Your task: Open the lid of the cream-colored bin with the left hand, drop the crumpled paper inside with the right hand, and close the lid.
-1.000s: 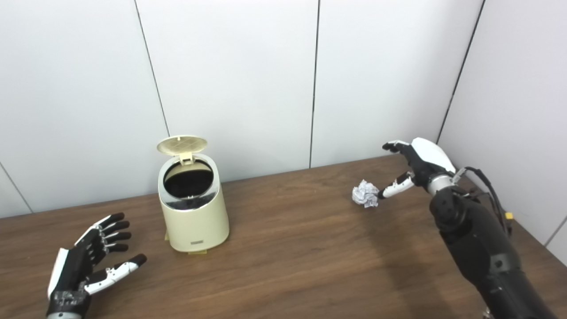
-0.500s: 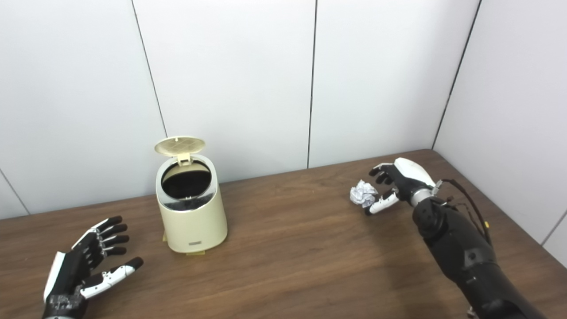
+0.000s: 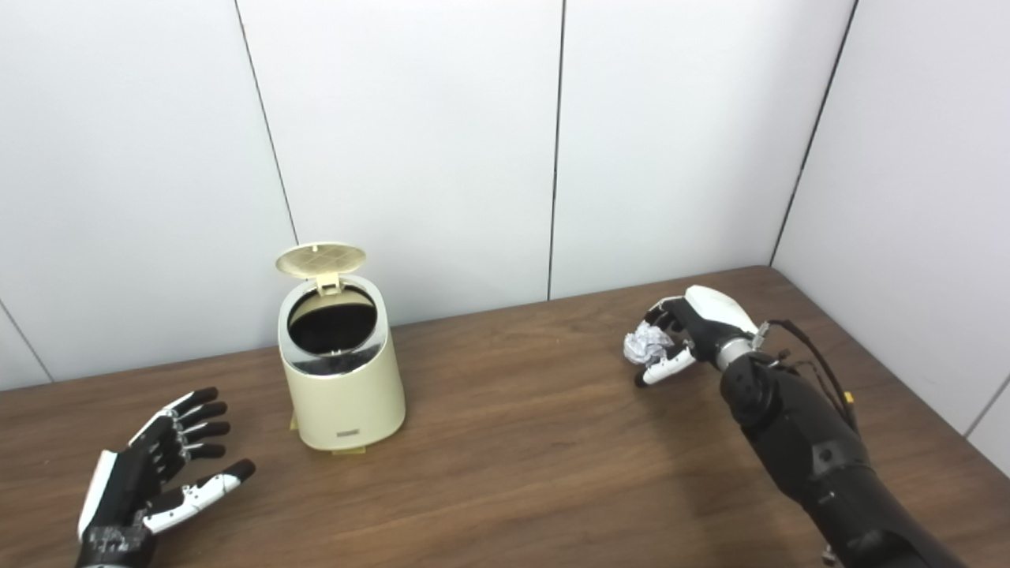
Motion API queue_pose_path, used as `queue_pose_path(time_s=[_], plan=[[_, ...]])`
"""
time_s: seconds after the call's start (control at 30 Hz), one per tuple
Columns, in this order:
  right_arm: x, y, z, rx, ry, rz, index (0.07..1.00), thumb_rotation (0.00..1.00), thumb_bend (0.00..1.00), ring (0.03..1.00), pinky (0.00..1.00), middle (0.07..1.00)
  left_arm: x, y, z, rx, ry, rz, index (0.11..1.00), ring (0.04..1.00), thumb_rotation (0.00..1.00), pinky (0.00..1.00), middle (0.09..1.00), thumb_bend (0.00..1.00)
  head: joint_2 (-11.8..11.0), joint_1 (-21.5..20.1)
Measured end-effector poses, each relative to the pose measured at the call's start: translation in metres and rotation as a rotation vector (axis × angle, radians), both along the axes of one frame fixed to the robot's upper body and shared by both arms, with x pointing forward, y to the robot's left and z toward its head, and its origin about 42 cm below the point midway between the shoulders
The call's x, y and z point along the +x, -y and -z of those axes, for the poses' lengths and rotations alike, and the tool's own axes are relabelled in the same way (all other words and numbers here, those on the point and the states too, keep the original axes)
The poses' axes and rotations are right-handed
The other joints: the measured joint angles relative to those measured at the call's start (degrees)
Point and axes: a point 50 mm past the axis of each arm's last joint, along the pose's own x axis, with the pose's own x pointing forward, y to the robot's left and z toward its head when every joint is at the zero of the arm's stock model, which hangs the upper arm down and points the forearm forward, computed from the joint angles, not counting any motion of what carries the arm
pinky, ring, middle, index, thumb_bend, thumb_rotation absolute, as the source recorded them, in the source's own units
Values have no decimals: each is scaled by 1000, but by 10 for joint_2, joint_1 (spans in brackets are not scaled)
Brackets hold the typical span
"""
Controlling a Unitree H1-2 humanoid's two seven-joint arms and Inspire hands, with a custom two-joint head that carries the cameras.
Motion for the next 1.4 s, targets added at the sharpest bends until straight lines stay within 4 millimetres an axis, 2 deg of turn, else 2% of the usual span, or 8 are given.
queue_pose_path(time_s=[0.07, 0.23, 0.5, 0.7, 0.87, 1.1, 1.17, 1.4], plan=[[0, 0, -1, 4, 4, -1, 646, 131, 791, 656, 670, 651, 0, 0, 0, 0, 0, 0, 841, 726, 43, 642, 777, 731, 2, 2], [3, 2, -5, -66, 6, -47, 496, 137, 531, 644, 695, 613, -1, 0, 0, 6, 1, 3, 838, 719, 57, 644, 771, 733, 4, 0], [4, -3, -8, -148, -8, -78, 489, 135, 520, 631, 652, 609, -2, -1, 0, 10, 0, 3, 845, 730, 40, 647, 777, 723, 10, -1], [7, -5, -16, -307, -20, -120, 488, 139, 521, 719, 742, 626, -2, -2, 0, 11, -2, 6, 841, 732, 37, 637, 779, 718, 11, -1], [7, -7, -18, -363, -19, -145, 487, 137, 522, 688, 694, 592, -2, -2, 0, 14, -1, 6, 836, 723, 45, 640, 772, 722, 14, 4], [-4, -7, -21, -410, 28, -187, 487, 136, 521, 686, 773, 569, -2, 0, 0, 35, 1, 5, 833, 720, 48, 648, 767, 725, 15, 14], [-7, -14, -26, -402, 59, -209, 477, 29, 528, 679, 776, 518, -3, -1, 0, 36, 0, 5, 831, 719, 43, 632, 767, 723, 14, 15], [-6, -42, -70, -377, 228, -272, 488, 4, 531, 685, 807, 486, -3, 0, 0, 58, 0, 8, 830, 708, 40, 620, 766, 719, 12, 24]])
